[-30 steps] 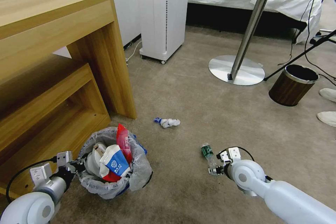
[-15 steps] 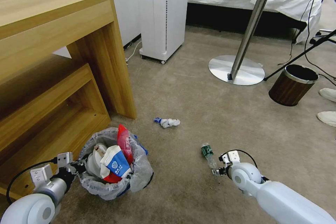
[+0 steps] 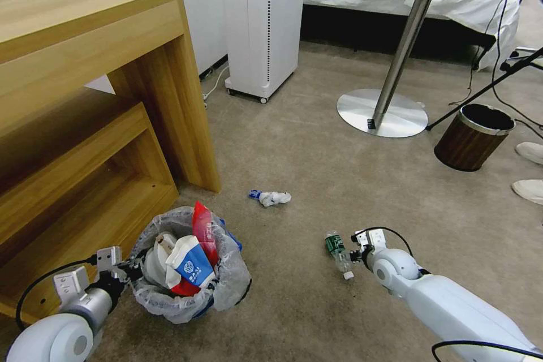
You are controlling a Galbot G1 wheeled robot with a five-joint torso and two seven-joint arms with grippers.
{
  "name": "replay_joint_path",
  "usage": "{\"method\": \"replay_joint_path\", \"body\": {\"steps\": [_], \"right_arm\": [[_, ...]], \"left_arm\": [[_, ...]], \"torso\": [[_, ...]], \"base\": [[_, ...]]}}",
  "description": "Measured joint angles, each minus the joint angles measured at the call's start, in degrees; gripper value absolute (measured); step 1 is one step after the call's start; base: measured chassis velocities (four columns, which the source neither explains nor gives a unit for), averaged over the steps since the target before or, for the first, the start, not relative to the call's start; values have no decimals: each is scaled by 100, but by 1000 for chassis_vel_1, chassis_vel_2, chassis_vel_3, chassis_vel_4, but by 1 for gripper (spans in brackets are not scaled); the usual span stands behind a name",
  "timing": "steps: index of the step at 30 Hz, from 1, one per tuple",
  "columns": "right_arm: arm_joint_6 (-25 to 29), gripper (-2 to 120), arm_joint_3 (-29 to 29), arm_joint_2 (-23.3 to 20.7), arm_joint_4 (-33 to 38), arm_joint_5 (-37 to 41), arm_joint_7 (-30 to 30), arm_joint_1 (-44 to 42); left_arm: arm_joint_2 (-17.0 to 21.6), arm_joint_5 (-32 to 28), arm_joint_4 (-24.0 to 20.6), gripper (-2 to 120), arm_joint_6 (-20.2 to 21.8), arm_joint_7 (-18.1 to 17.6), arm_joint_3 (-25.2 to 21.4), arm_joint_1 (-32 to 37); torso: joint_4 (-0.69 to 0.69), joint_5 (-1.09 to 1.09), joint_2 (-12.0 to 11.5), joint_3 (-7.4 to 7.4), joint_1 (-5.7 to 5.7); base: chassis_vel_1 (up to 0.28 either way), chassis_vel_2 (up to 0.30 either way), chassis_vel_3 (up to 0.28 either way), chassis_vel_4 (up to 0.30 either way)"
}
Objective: Pick up the trash bin and place the garbage on the floor into it.
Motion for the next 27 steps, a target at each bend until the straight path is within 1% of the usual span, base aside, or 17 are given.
{"method": "replay_joint_path", "body": {"steps": [2,10,12,13,14,16,18,19,22,23,24,26,27], "right_arm": [[208,97,-110,105,-209,-196,-109,-3],[274,95,-248,292,-462,-357,-86,-89],[342,89,-273,330,-542,-394,-84,-87],[370,84,-276,341,-552,-419,-83,-86],[370,84,-276,341,-552,-419,-83,-86],[387,76,-275,331,-500,-421,-69,-91],[427,66,-275,314,-478,-425,-75,-106],[427,66,-275,314,-478,-425,-75,-106],[508,51,-294,339,-562,-500,-89,-130],[508,51,-294,339,-562,-500,-89,-130],[521,47,-297,339,-567,-516,-98,-143],[572,36,-297,340,-577,-542,-123,-185],[572,36,-297,340,-577,-542,-123,-185]], "left_arm": [[-10,5,-12,0,-1,2,0,1],[-11,5,-6,0,-6,3,7,-21],[-11,5,18,0,-10,3,16,-29],[-11,6,35,0,-13,3,22,-36],[-11,6,35,0,-13,3,22,-36],[-1,5,65,0,-19,4,24,-62],[11,-5,73,0,-21,4,26,-87],[11,-5,73,0,-21,4,26,-87],[19,-20,78,0,-22,4,33,-103],[19,-20,78,0,-22,4,33,-103],[20,-22,81,0,-21,4,33,-109],[25,-26,91,0,-22,4,37,-122],[25,-26,91,0,-22,4,37,-122]], "torso": [[0,1,0,0,0],[-1,1,0,-1,0],[-1,1,0,0,0],[-1,1,0,-1,0],[-1,1,0,-1,0],[-1,0,0,-1,0],[-1,0,0,-1,0],[-1,0,0,-1,0],[-1,0,0,-1,0],[-1,0,0,-1,0],[-1,0,0,-1,0],[-1,0,0,-1,0],[-1,0,0,-1,0]], "base": [[0,0,0,0],[0,0,0,0],[0,0,0,0],[0,0,0,0],[0,0,0,0],[0,0,0,0],[0,0,0,0],[0,0,0,0],[0,0,0,0],[0,0,0,0],[0,0,0,0],[0,0,0,0],[0,0,0,0]]}}
